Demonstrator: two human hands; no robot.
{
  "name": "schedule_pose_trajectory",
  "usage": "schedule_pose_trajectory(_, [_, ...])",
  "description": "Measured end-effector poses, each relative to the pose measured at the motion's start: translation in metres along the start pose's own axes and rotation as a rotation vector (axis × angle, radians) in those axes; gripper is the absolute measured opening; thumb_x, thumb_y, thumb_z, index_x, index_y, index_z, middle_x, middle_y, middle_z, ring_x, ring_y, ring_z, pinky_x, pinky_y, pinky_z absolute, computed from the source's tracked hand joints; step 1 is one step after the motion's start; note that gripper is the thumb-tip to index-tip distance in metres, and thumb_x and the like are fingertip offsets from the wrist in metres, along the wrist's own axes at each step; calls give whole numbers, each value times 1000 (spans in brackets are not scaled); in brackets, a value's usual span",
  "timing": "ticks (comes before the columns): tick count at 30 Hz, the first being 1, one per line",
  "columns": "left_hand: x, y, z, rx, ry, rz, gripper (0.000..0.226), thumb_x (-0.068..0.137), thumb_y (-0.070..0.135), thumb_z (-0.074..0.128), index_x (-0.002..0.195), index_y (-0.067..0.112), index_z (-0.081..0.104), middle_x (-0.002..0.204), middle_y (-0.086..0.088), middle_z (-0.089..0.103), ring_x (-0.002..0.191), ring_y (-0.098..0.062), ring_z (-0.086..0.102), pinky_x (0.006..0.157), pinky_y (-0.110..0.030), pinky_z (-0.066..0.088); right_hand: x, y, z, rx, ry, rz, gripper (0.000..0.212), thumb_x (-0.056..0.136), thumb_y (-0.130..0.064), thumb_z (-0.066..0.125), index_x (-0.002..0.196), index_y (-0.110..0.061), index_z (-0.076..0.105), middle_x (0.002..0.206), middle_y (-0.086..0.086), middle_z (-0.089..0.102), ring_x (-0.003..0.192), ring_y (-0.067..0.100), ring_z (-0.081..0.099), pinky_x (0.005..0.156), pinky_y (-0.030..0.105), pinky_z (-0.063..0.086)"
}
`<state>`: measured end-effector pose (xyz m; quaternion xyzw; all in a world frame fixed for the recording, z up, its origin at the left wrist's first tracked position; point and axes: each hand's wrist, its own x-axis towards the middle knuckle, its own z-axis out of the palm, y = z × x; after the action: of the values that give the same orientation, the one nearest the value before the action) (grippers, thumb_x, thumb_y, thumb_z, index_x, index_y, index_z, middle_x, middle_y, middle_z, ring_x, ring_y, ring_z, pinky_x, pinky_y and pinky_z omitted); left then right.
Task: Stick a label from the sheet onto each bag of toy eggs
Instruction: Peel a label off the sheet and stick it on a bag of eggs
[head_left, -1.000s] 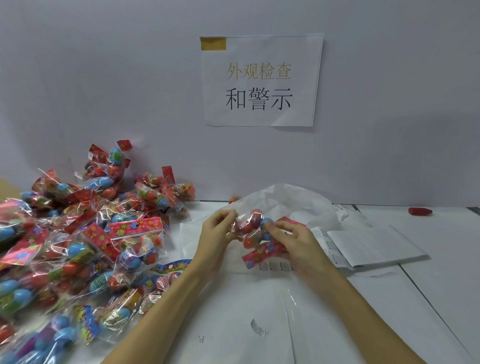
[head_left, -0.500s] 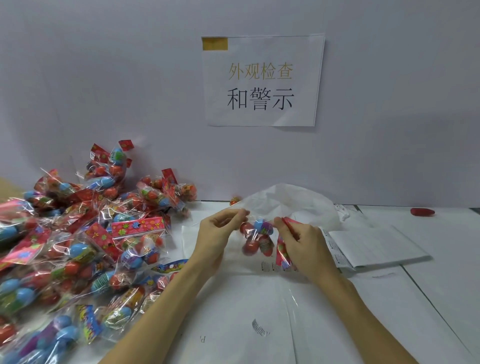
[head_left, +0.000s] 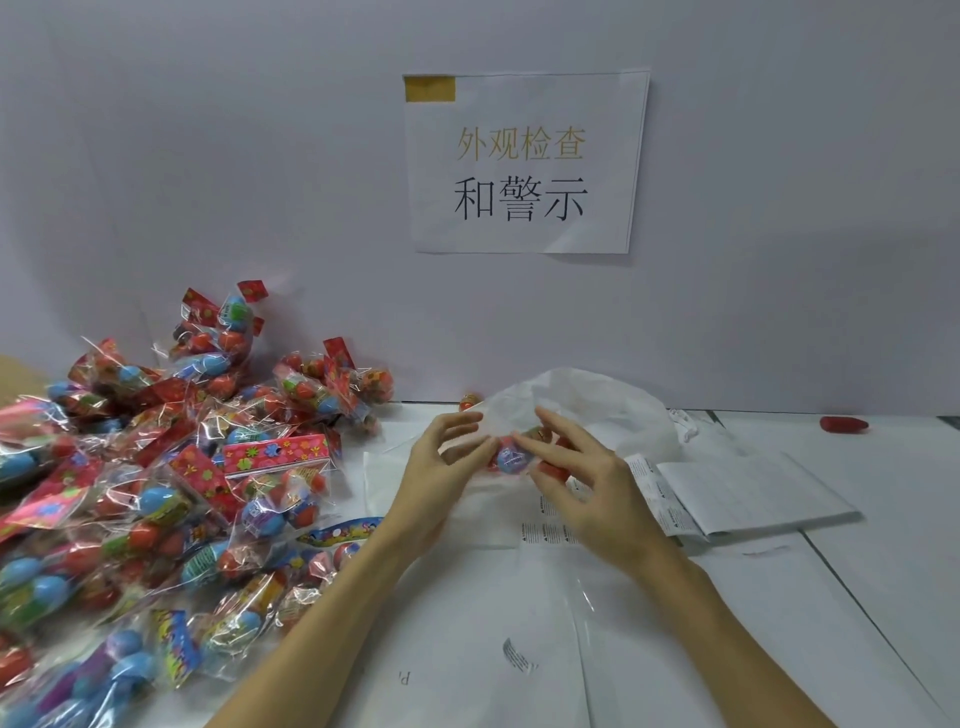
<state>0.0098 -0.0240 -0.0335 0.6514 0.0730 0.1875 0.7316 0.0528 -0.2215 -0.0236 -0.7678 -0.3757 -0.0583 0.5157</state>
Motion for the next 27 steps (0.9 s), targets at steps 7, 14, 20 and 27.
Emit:
schedule_pose_trajectory(7, [2,5,-3,-129,-116,20,56,82,15,84,135,14,64,124,-4,76,120,-18,70,91,-20,55,8,-3,1,669,151,279,69,93,-12,48,153,-46,46,161,-14,42,142,5,50,100,31,54])
schedule_pose_trajectory(14, [3,2,-3,-27,-216,55,60,78,0,83,133,16,65,116,-2,77,107,-18,73,83,-28,60,7,10,4,599,207,592,41,80,-42,82,112,-17,79,110,12,79,104,32,76,100,55,57])
schedule_pose_trajectory(20, [3,0,-3,-74,-114,19,24,88,33,75,96,12,83,104,-9,78,89,-15,70,82,-24,56,8,7,6,582,248,634,24,88,-32,81,95,-9,82,98,13,80,96,33,77,89,45,62])
schedule_pose_trajectory(27, [4,0,-1,-52,10,59,28,90,29,75,89,2,79,96,-16,77,85,-21,72,75,-26,59,10,-5,3,879,187,711,33,93,-25,75,118,-3,75,112,16,78,105,35,76,76,36,62])
